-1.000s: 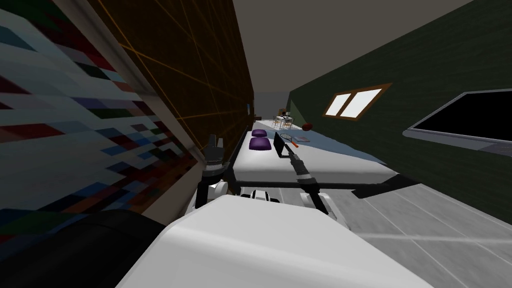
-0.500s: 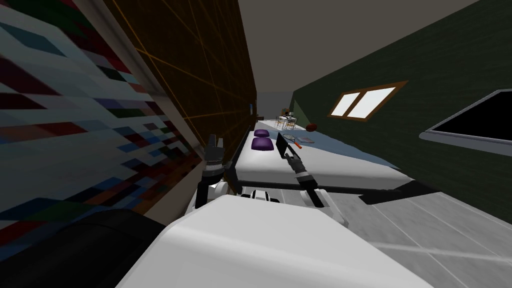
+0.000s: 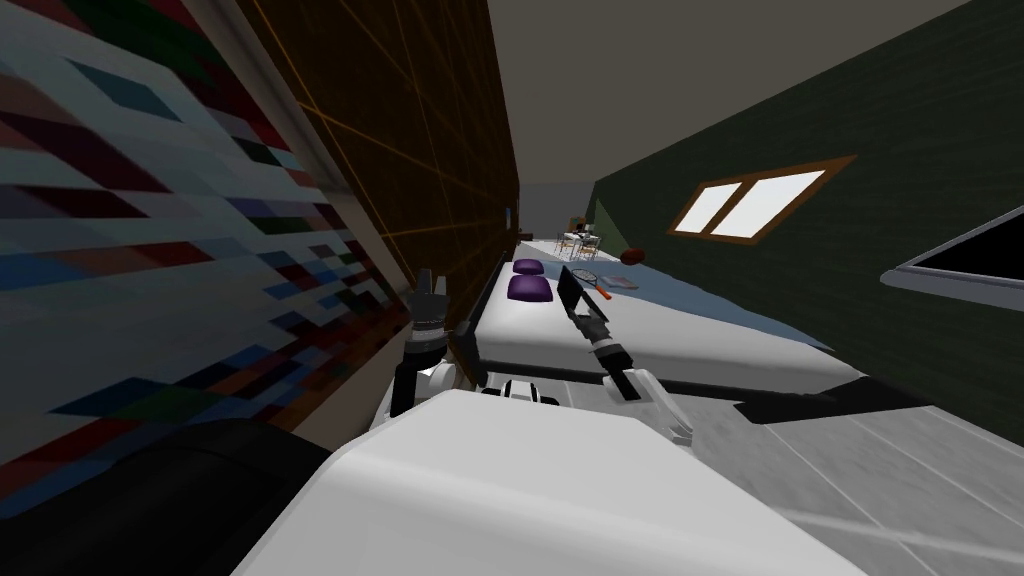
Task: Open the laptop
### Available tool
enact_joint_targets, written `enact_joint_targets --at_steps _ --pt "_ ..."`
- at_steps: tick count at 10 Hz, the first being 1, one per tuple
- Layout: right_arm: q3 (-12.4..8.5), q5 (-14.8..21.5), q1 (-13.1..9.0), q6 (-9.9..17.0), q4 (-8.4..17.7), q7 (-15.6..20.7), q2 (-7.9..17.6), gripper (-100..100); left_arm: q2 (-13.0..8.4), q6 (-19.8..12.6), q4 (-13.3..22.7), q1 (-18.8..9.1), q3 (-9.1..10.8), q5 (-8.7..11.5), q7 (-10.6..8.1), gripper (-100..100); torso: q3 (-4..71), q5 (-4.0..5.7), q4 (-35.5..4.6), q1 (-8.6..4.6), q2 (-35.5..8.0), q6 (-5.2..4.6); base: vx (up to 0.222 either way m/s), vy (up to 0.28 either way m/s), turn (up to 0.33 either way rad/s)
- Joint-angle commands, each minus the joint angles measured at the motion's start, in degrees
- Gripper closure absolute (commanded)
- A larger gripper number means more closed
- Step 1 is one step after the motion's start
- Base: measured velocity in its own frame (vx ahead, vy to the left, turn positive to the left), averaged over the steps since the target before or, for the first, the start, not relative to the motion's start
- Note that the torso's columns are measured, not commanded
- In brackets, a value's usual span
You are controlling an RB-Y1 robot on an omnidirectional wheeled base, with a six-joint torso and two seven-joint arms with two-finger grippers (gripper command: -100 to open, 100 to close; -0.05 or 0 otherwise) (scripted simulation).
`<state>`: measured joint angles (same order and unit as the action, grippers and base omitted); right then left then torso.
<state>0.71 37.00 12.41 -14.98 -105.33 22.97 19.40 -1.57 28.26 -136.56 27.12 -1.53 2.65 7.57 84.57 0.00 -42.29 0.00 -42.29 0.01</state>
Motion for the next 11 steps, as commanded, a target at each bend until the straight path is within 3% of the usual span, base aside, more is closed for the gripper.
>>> enact_joint_targets --at_steps 1,11 --pt "0.1 4.1 -2.3 2.4 2.8 2.3 1.4 -100 0.0 0.0 0.0 0.0 0.0 0.0 0.0 0 0.0 0.0 0.0 -0.01 0.0 -0.02 0.002 0.014 0.076" --pt "-0.1 19.1 -10.9 11.9 14.1 10.6 8.5 -100 0.0 0.0 0.0 0.0 0.0 0.0 0.0 0 0.0 0.0 0.0 0.0 0.0 0.0 0.004 0.015 0.077"
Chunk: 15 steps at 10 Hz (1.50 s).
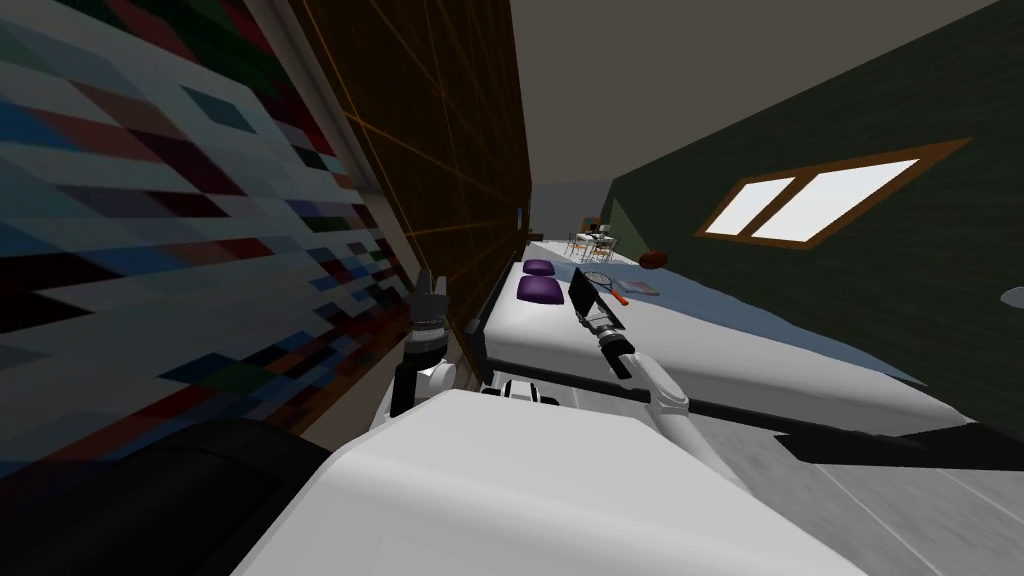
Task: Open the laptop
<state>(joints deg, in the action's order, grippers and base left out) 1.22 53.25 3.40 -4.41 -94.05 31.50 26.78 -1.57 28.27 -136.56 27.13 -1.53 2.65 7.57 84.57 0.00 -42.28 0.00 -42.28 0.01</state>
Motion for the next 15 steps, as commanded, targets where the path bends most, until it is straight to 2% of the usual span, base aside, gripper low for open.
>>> enact_joint_targets --at_steps 1,5,8,11,14,15 --pt "-0.6 3.1 -1.9 1.3 3.1 2.0 1.1 -100 0.0 0.0 0.0 0.0 0.0 0.0 0.0 0 0.0 0.0 0.0 0.01 0.0 -0.01 0.006 0.011 0.039" --pt "-0.7 10.2 -6.0 5.8 8.8 5.9 4.6 -100 0.0 0.0 0.0 0.0 0.0 0.0 0.0 0 0.0 -0.01 0.0 0.02 0.0 -0.01 0.006 0.015 0.085" --pt "-0.8 14.4 -8.4 8.4 12.0 8.2 6.7 -100 0.0 0.0 0.0 0.0 0.0 0.0 0.0 0 0.0 0.0 0.0 0.0 0.0 -0.01 0.006 0.014 0.072" --pt "-0.8 17.8 -10.3 10.5 14.4 10.1 8.7 -100 0.0 0.0 0.0 0.0 0.0 0.0 0.0 0 0.0 0.0 0.0 -0.01 0.0 -0.01 0.004 0.012 0.053" --pt "-0.9 18.0 -10.3 10.6 14.6 10.0 8.7 -100 0.0 0.0 0.0 0.0 -0.07 0.0 -0.02 0 0.0 -0.02 0.0 0.07 0.0 0.01 0.001 0.001 0.01" --pt "-0.9 18.0 -10.3 10.6 14.6 10.0 8.7 100 0.0 0.0 0.0 0.0 -0.08 0.0 -0.02 0 0.0 -0.02 0.0 0.05 0.0 0.0 0.0 0.0 0.0"
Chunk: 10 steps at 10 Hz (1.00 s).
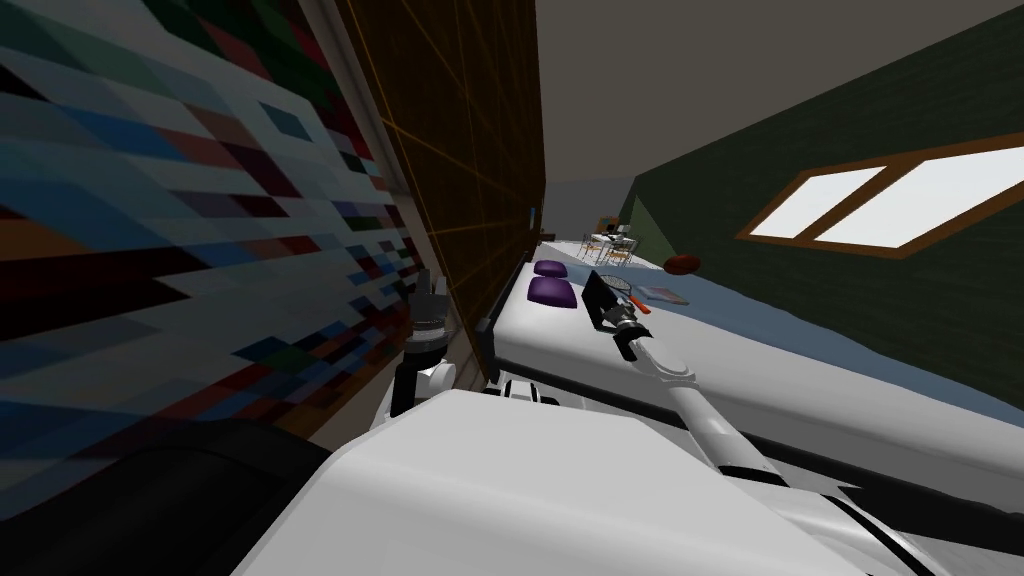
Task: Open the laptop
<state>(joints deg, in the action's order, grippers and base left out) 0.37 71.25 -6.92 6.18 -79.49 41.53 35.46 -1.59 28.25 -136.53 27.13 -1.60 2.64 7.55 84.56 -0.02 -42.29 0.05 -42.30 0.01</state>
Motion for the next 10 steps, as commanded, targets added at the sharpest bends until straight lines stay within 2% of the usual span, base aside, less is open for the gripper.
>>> enact_joint_targets --at_steps 1,4,8,9,10 --pt "-0.7 -1.8 -0.7 -0.4 0.5 -1.4 -1.1 100 0.0 0.0 0.0 0.0 -0.01 0.0 0.0 0 0.0 0.07 0.1 -0.01 0.0 0.04 -0.002 -0.074 -0.019" --pt "-1.7 -5.5 -1.9 -1.4 1.6 -4.2 -3.4 100 0.0 0.0 0.0 0.0 0.01 0.0 0.0 0 0.1 0.33 0.2 -0.73 0.1 -0.31 -0.049 -0.151 0.017" --pt "-2.7 -9.2 -3.1 -2.4 2.6 -7.0 -5.8 100 0.0 0.0 0.0 0.0 0.0 0.0 0.0 0 0.2 0.32 0.4 -0.53 0.3 -0.36 -0.02 -0.094 -0.012" --pt "-2.5 -8.5 -3.3 -2.5 2.1 -6.5 -5.5 100 0.0 0.0 0.0 0.0 0.0 0.0 0.0 0 0.2 0.28 0.3 -0.55 0.3 -0.28 -0.01 -0.039 0.001" --pt "-3.8 -9.5 -2.5 -4.2 1.7 -7.3 -8.4 100 0.0 0.0 0.0 0.0 0.0 0.0 0.0 0 0.2 0.17 0.3 -0.26 0.3 -0.11 0.031 -0.089 -0.082"
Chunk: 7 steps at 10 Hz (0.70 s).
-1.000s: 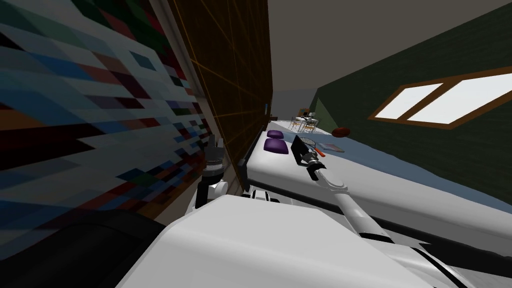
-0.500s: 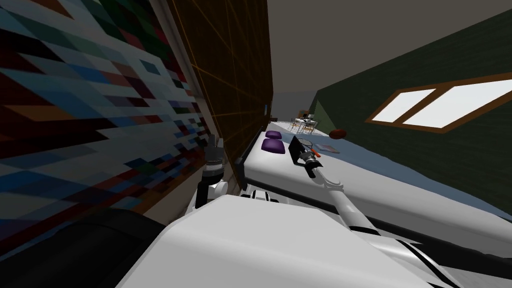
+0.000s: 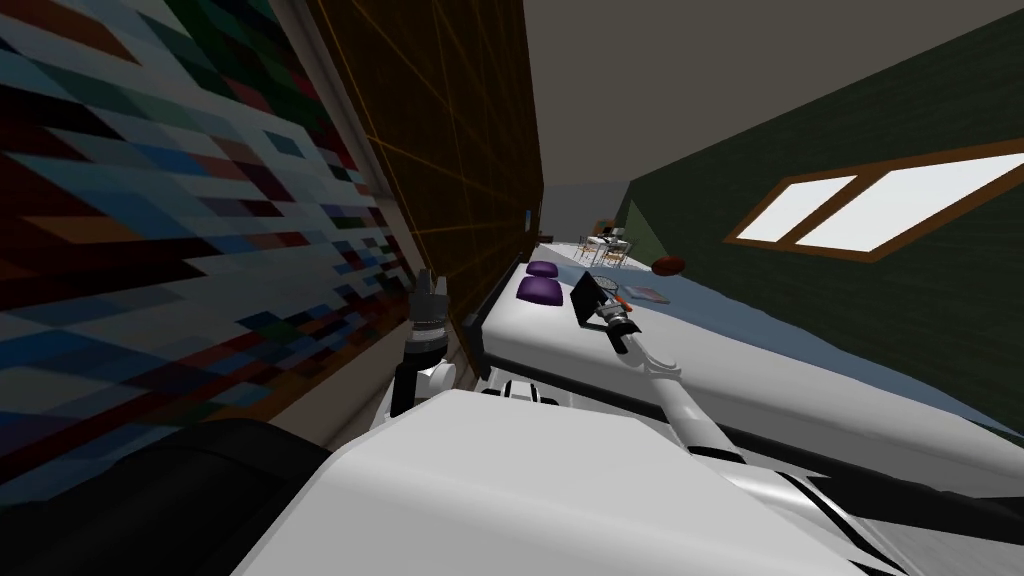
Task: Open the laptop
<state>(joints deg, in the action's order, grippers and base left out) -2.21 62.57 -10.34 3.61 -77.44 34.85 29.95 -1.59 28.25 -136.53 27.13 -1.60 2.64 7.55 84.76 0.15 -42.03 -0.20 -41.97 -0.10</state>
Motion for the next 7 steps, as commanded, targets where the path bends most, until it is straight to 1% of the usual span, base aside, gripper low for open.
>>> enact_joint_targets --at_steps 1,2,4,5,7 --pt "-1.8 -1.3 1.4 -2.4 -0.6 -1.0 -4.6 100 0.0 0.0 0.0 0.0 0.0 0.0 0.0 0 0.0 0.04 0.1 -0.04 0.1 0.04 0.038 -0.156 -0.115" --pt "-1.8 -1.3 1.4 -2.4 -0.6 -1.0 -4.6 100 0.0 0.0 0.0 0.0 0.01 0.0 0.0 0 0.0 0.11 0.1 -0.23 0.1 0.04 0.036 -0.107 -0.026" --pt "-3.1 -2.1 2.4 -4.0 -1.0 -1.6 -7.7 100 0.0 0.0 0.0 0.0 0.0 0.0 0.0 0 0.1 0.11 0.2 0.09 0.1 0.11 0.04 -0.077 -0.072" --pt "-3.1 -2.1 2.4 -4.0 -1.0 -1.6 -7.7 100 0.0 0.0 0.0 0.0 0.0 0.0 0.0 0 0.1 0.07 0.2 0.14 0.1 0.18 0.03 -0.062 -0.03" --pt "-4.3 -3.0 3.3 -5.7 -1.4 -2.2 -10.8 100 0.0 0.0 0.0 0.0 0.0 0.0 0.0 0 0.1 0.12 0.3 0.17 0.1 0.26 0.032 -0.08 -0.056"
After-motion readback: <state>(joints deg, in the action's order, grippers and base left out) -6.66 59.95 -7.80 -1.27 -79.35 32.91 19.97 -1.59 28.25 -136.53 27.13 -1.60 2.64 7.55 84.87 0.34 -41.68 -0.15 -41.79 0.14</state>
